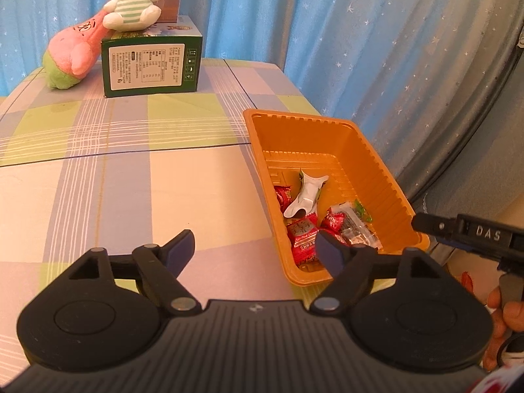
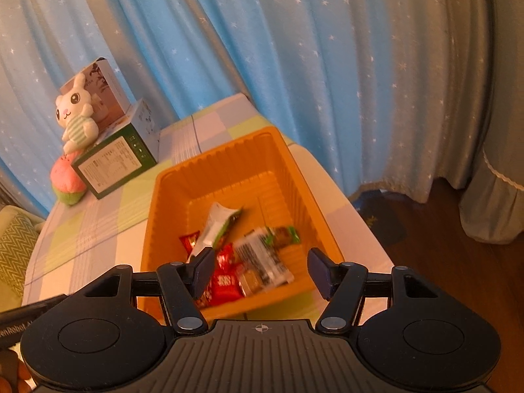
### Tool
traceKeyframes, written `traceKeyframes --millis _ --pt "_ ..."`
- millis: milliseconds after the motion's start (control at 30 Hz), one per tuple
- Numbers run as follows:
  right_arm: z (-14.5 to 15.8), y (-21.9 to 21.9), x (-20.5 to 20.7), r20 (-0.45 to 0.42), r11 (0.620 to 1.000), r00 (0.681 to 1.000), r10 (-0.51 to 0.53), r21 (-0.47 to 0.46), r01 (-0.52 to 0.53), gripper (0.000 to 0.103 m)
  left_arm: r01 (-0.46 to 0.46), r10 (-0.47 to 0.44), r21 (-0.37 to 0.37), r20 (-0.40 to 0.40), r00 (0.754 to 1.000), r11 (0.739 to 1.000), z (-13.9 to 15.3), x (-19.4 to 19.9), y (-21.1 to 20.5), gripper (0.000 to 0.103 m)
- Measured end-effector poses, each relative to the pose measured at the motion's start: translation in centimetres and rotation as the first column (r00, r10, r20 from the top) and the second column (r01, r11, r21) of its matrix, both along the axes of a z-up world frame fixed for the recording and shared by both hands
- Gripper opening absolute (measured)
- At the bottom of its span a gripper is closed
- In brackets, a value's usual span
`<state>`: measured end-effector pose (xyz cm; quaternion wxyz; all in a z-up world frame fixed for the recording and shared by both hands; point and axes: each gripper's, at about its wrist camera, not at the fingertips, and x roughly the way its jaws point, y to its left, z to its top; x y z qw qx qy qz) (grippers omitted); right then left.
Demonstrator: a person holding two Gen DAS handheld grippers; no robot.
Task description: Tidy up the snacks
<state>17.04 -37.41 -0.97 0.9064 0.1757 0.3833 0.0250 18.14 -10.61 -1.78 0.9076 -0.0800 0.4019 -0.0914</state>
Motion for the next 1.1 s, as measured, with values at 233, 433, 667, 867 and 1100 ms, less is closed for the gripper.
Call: traceKeyframes --millis 233,433,667,867,1100 --pt "0.5 0.2 -2.2 -0.008 1.000 1.000 0.006 -0.011 -0.006 0.063 0.002 -0.003 0.019 0.018 1.000 1.000 1.1 -1.5 0.2 0.091" --pt "1.4 0.8 -3.6 -0.003 1.000 1.000 0.016 -0.023 -0.016 0.063 -0.001 0.000 0.021 0.034 0.999 1.000 2.0 -3.2 0.7 0.102" --pt "2.7 1.8 -5.3 0.015 0.998 0.999 0.037 -0.056 -0.036 0.074 -0.005 0.005 0.019 0.039 0.999 1.000 2.8 -5.3 1.2 0.102" --pt "3.5 2.3 -6.6 0.013 0.996 0.999 0.039 -0.083 -0.038 0.079 -0.008 0.007 0.024 0.041 0.999 1.000 3.4 -7.0 1.8 0.102" --pt "4.4 3.2 -8.3 0.003 0.988 0.998 0.061 -0.139 -0.060 0.090 -0.028 0.026 0.046 0.027 0.999 0.999 4.0 -8.8 2.2 0.102"
